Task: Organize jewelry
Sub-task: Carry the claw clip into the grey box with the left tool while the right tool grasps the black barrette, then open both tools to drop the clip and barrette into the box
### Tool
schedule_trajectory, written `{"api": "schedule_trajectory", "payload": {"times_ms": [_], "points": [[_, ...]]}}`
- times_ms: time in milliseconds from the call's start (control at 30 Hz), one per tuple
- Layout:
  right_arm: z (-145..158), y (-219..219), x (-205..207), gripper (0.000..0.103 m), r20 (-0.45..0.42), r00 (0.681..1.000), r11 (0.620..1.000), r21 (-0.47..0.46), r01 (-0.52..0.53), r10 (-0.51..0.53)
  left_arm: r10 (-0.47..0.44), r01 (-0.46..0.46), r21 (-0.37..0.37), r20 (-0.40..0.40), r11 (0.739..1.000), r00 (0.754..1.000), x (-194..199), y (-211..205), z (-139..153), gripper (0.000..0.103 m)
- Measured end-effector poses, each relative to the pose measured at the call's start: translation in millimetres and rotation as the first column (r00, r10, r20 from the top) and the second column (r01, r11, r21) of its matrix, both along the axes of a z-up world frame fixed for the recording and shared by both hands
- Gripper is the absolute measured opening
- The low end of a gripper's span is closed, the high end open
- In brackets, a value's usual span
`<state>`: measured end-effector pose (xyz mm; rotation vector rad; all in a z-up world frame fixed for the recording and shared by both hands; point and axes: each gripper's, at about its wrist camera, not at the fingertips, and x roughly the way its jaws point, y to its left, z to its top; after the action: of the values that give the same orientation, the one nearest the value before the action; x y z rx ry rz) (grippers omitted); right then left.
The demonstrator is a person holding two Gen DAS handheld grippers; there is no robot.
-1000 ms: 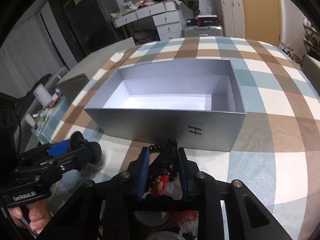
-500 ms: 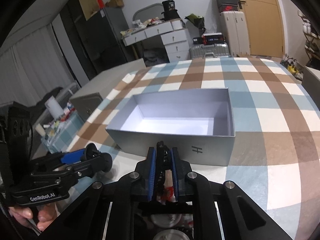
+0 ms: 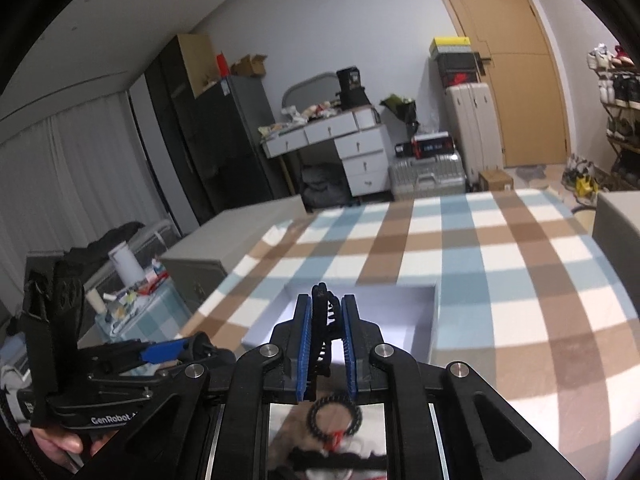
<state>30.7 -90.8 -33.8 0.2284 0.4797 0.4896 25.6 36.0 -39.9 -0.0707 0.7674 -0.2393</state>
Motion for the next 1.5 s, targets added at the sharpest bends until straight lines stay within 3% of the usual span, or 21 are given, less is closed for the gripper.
{"api": "schedule_trajectory", "payload": {"times_ms": [133, 433, 1233, 1500], "points": [[13.3, -10.4, 9.0, 0.014, 0.037, 0.999, 1.000, 0.015, 0.018, -0.018, 0.012, -0.012, 0.004, 0.021, 1.000, 1.000, 12.8, -1.8, 4.4, 0.050], [35.6, -16.4, 36.2, 0.014, 0.114, 0.993, 0.999, -0.045, 0.023, -0.018, 0.006, -0.006, -0.012, 0.053, 1.000, 0.999, 52.1, -11.1, 10.2, 0.050], [-22.7, 22.7, 91.7, 0.014, -0.065, 0.994, 0.988, -0.122, -0.098, 0.091, 0.009, -0.011, -0.047, -0.042, 0.999, 0.999, 86.3, -20.5, -17.4, 0.050], [-30.7, 14.2, 98.4, 0.020, -0.071, 0.994, 0.995, -0.042, -0.089, 0.086, -0.018, 0.014, -0.080, -0.049, 0.997, 0.999, 91.3, -21.0, -20.5, 0.050]]}}
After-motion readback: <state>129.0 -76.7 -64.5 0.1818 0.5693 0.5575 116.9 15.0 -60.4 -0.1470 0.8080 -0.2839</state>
